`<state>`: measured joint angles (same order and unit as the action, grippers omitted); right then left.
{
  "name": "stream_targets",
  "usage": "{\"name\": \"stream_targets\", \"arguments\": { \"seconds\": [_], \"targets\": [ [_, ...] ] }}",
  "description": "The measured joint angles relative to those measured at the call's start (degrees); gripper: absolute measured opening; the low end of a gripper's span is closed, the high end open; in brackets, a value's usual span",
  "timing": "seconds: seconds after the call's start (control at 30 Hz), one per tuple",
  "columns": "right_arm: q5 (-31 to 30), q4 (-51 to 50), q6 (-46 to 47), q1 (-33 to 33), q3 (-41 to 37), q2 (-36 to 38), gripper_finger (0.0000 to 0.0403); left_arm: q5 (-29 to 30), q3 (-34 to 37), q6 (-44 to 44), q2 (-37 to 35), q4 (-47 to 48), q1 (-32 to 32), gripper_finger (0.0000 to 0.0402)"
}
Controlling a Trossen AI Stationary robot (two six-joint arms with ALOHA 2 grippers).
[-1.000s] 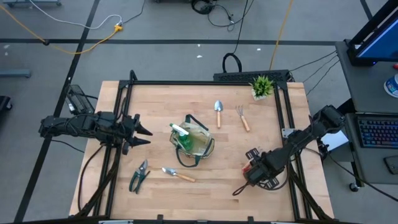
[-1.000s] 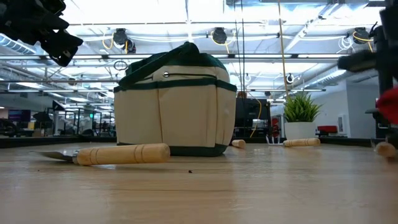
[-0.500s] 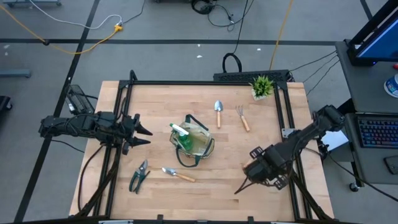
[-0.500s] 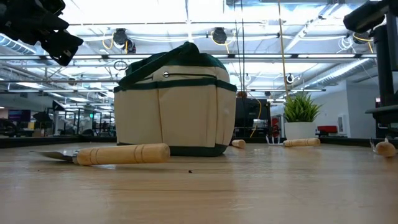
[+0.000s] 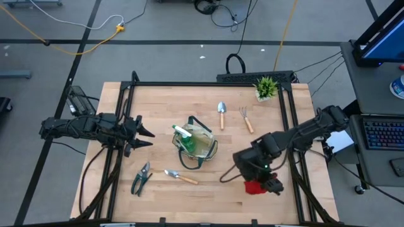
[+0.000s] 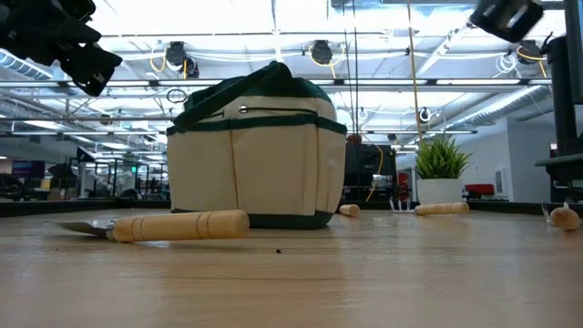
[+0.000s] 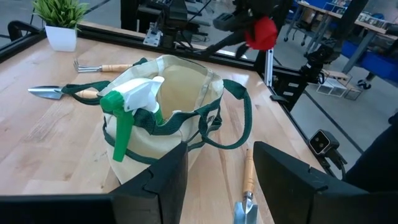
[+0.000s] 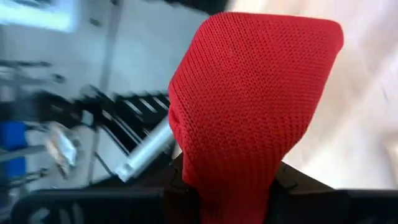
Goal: Pick & Place Garden tools in Gardening bag
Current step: Put the red gloves into the gardening bag
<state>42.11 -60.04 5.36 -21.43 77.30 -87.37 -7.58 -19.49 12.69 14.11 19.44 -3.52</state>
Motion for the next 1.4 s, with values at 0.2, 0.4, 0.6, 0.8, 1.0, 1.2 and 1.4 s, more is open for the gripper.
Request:
{"name": "stream_targets", "arguments": {
  "seconds": [0.2, 0.4, 0.6, 0.8, 1.0, 1.2, 1.4],
  "targets": [
    [6.6, 12.4, 0.0, 4.2, 0.0, 0.0, 0.0084, 0.0, 0.0, 0.0, 0.0, 0.0, 0.0, 0.0186],
    [7.7, 25.3, 0.0, 8.4, 0.0, 0.0, 0.0084, 0.0, 0.0, 0.0, 0.0, 0.0, 0.0, 0.0186],
    [7.7, 41.3, 0.1, 12.9, 0.0, 0.0, 0.0084, 0.0, 0.0, 0.0, 0.0, -0.7, 0.0, 0.0186],
    [6.2, 59.4, 1.3, 17.3, 0.0, 0.0, 0.0084, 0.0, 0.0, -1.2, 0.0, -1.8, 0.0, 0.0186],
    [-6.1, 68.5, 2.9, 20.2, 0.0, 0.0, 0.0084, -0.1, 0.0, -3.1, 0.0, -3.2, 0.0, 0.0186],
    [-21.5, 68.8, -0.5, 19.9, 0.0, 0.0, 0.0084, -0.1, 0.0, -3.3, 0.0, -3.2, 0.0, 0.0186],
    [-38.5, 67.2, -6.1, 17.7, 0.0, 0.0, 0.0084, 0.0, 0.0, -3.8, 0.0, -3.1, 0.0, 0.0186]
  ]
}}
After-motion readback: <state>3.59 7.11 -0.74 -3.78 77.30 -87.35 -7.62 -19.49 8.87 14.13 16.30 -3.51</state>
